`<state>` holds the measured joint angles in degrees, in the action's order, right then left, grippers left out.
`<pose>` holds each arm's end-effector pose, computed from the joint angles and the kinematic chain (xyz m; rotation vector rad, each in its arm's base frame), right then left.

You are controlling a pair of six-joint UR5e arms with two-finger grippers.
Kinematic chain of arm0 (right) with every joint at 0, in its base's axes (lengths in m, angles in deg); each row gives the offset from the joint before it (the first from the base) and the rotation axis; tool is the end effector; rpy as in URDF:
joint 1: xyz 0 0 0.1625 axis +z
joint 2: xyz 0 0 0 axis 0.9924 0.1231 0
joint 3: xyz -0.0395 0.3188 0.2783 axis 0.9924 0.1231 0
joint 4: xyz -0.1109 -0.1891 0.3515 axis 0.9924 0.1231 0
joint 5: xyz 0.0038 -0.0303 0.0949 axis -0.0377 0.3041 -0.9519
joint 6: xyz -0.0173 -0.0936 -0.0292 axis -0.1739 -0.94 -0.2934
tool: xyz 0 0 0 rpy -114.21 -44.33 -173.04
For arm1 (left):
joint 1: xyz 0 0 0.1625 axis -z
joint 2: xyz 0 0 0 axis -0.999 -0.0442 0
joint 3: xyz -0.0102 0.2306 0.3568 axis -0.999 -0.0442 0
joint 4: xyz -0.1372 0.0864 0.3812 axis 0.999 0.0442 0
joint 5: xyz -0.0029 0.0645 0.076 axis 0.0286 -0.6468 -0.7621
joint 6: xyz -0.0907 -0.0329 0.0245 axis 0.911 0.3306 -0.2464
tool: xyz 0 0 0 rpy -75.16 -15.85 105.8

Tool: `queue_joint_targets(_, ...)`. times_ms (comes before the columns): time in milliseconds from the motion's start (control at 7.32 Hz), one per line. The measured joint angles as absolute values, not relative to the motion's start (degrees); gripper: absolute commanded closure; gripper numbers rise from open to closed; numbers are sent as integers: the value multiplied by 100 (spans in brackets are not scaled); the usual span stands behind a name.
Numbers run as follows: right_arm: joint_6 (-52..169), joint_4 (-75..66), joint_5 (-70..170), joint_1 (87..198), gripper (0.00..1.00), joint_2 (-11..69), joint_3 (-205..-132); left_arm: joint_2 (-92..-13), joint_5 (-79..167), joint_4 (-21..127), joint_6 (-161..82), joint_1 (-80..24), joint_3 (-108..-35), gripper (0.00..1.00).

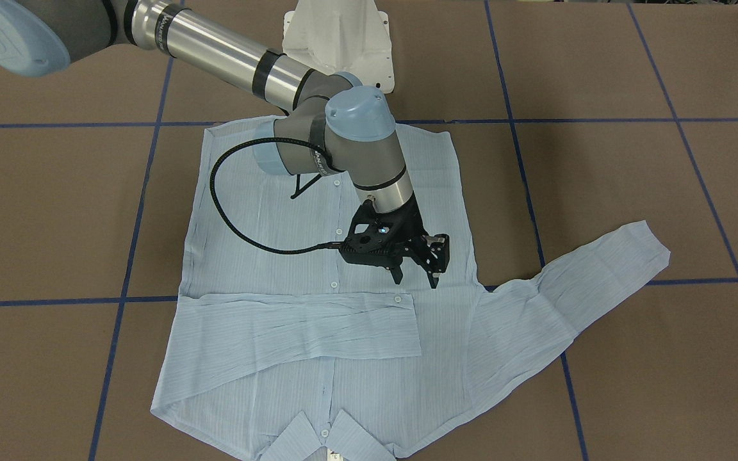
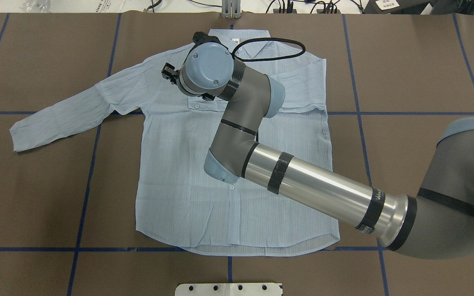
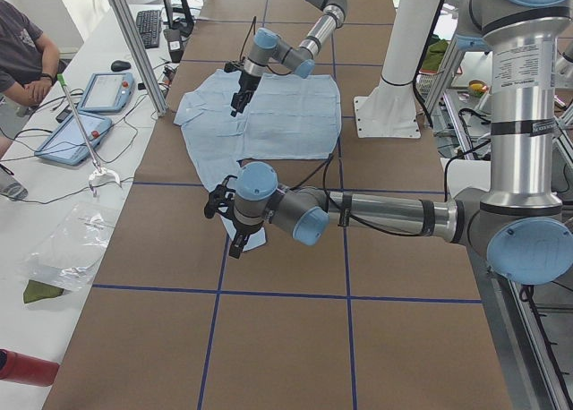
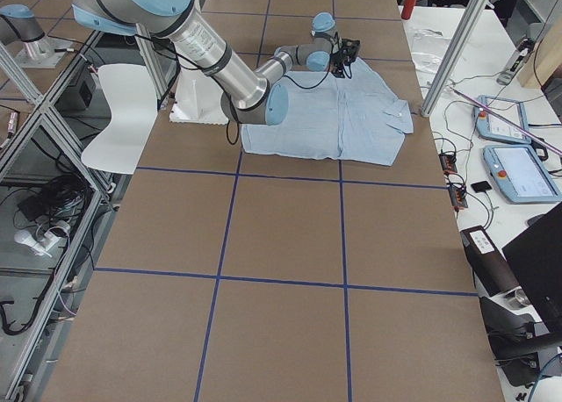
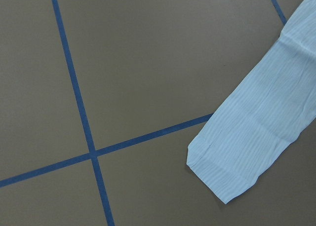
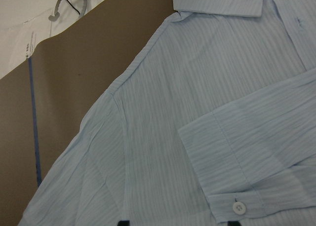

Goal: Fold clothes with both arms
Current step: 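Carry the sleeve toward the collar with the right gripper while the left arm approaches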

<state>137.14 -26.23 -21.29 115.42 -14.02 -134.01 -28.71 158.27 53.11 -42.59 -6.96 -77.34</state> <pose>-0.6443 -0.5589 0.0970 0.2053 -1.1589 0.5399 0.0185 -0.4852 0.5823 0.3212 0.8581 0.1618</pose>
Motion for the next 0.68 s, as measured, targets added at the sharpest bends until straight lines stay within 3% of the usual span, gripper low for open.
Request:
queue_joint_targets(273, 14060, -2339, -2117, 11551, 1, -1336, -13679, -3370, 15808, 5514, -3115, -1155, -7083, 0)
queue_joint_targets(410, 14151, -1817, -2138, 11556, 1, -1053, -14305, -3628, 15802, 5792, -2558, -1369, -6642, 0)
queue_joint_targets(683, 14163, -848, -2181, 11602, 1, 128, -16214, -3961, 15786, 6643, -1731, -1813, -5811, 11)
